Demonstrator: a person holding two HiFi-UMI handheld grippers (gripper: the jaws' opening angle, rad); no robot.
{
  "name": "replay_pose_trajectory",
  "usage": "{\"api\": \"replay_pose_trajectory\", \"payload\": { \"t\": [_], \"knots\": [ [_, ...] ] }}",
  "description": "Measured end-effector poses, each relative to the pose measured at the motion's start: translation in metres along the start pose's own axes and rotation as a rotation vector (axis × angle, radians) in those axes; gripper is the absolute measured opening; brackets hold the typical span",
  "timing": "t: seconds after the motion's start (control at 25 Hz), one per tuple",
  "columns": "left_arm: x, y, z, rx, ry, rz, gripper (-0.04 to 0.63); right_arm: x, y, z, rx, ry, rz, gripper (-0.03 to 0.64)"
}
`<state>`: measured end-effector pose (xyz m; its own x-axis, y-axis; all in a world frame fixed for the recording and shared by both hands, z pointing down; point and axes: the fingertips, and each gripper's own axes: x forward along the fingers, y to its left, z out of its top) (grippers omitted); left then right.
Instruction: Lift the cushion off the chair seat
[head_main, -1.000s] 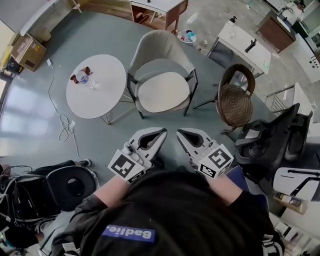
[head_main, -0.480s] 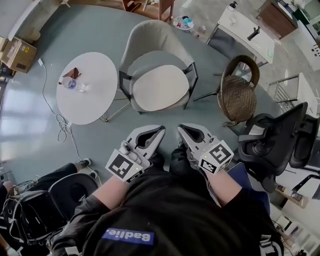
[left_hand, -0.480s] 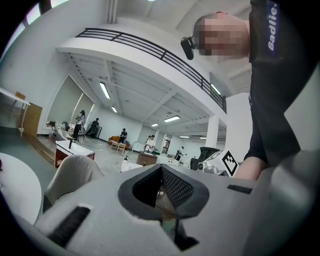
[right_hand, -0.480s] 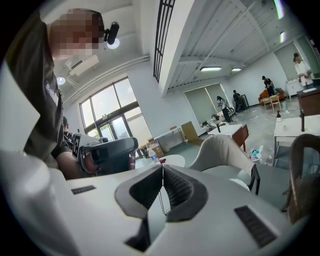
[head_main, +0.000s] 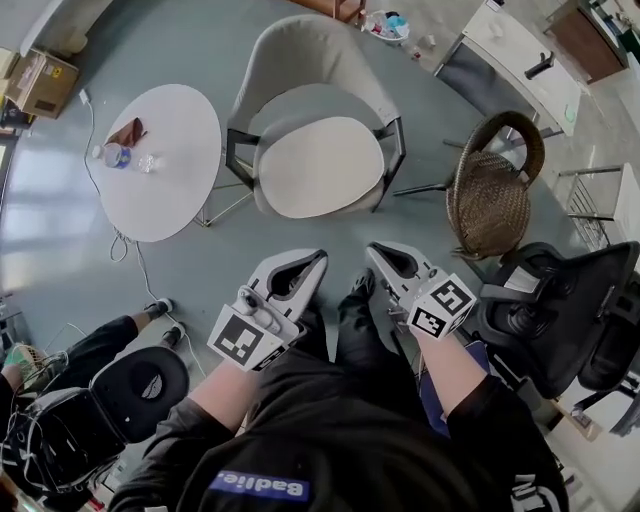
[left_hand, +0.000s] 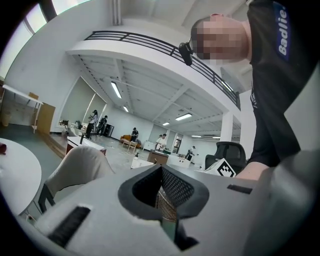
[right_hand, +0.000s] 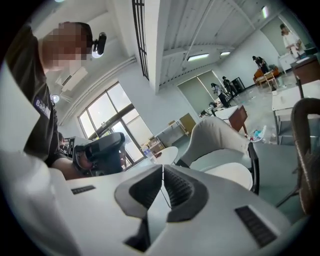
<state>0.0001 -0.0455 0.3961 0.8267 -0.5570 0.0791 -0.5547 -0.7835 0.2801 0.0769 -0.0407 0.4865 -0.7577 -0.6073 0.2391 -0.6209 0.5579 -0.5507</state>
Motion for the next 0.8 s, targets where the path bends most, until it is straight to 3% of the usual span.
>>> {"api": "replay_pose_trajectory", "payload": {
  "t": [0.6, 0.8],
  "knots": [
    [0.039, 0.043, -0.073, -0.017, 0.021, 0.045, 0.012, 0.044, -0.112, -0.093, 0.204, 0.051, -0.014, 0.031],
    [0.047, 0.057, -0.096, -0.070, 0.057, 0.053, 0.012, 0.062, -0.146, -0.122, 0.263, 0.055, -0.031, 0.031]
  ]
}}
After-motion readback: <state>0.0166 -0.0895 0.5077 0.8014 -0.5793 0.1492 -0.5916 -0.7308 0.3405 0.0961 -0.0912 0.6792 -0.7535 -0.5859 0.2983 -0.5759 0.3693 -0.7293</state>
